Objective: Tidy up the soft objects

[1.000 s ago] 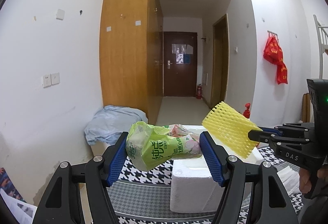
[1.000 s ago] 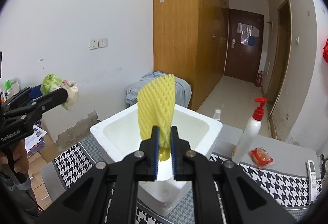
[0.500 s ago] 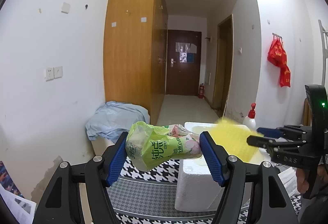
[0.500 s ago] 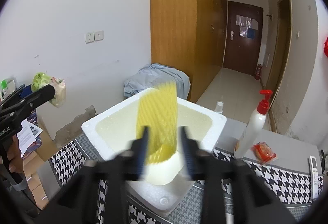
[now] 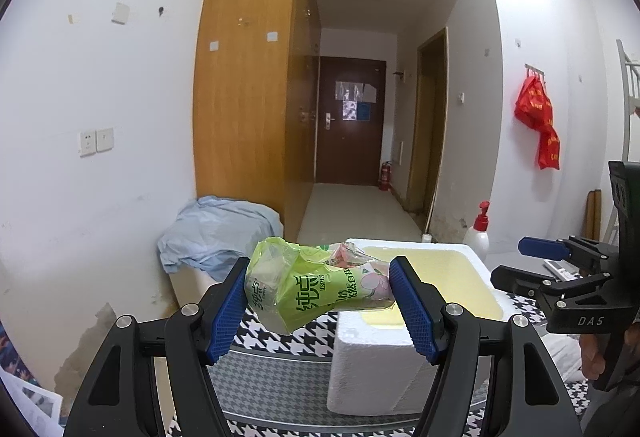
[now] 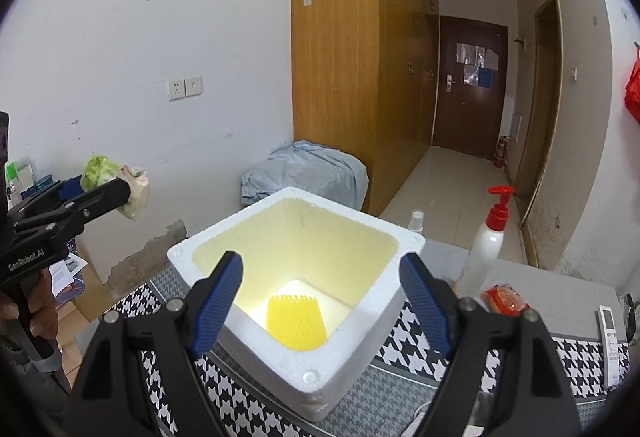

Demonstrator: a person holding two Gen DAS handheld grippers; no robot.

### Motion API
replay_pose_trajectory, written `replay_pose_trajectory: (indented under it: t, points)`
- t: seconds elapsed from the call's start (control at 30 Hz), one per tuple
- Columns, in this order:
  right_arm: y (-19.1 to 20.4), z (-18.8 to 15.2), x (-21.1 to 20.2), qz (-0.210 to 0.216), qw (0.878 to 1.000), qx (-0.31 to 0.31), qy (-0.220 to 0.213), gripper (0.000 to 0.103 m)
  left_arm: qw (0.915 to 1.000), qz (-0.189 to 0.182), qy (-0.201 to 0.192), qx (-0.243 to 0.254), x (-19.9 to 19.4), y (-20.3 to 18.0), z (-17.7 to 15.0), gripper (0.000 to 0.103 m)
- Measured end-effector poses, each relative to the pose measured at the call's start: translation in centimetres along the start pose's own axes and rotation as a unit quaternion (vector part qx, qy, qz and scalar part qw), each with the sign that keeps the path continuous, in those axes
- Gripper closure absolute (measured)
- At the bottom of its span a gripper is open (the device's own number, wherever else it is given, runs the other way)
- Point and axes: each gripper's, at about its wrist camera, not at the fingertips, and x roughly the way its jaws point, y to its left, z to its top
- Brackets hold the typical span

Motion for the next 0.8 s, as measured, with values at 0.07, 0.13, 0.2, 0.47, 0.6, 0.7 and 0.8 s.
replay_pose_trajectory:
  t: [0.07,0.13,0.2,0.47,0.6,0.7,0.8]
  points:
    - [-0.2,-0.2,-0.3,-0.002,1.0,0.0,-0.002,0.019,1.0,-0.003,0.001,0.003,0.2,-0.2,0.1,0.033]
    - [-0.3,-0.4,-0.5,-0.004,1.0,0.0,-0.003,0.019,1.0,-0.007,0.001,0.004,0.2,-0.4,0.2,0.033]
    - [-0.4,-0.6,-0.7,-0.006,1.0,0.0,-0.004,0.019,0.9999,-0.012,0.002,0.007,0.4,-0.6,0.3,0.033]
    - [-1.6,-1.2,-1.4,-0.02,1.0,0.012,-0.005,0.019,0.9993,-0.034,0.007,0.014,1.6,-1.8,0.9,0.033]
    - [-2.4,-1.5,-1.9,-0.017,0.999,0.029,-0.012,0.008,0.9987,-0.045,0.011,0.02,2.4,-2.6,1.3,0.033]
    - [-2.8,-1.8,-2.3,-0.024,0.999,0.026,-0.017,0.004,0.9982,-0.055,0.014,0.021,2.9,-3.1,1.6,0.033]
    - [-3.1,-2.1,-2.7,-0.033,0.999,0.025,-0.018,0.004,0.9974,-0.063,0.016,0.03,3.4,-3.9,1.8,0.033]
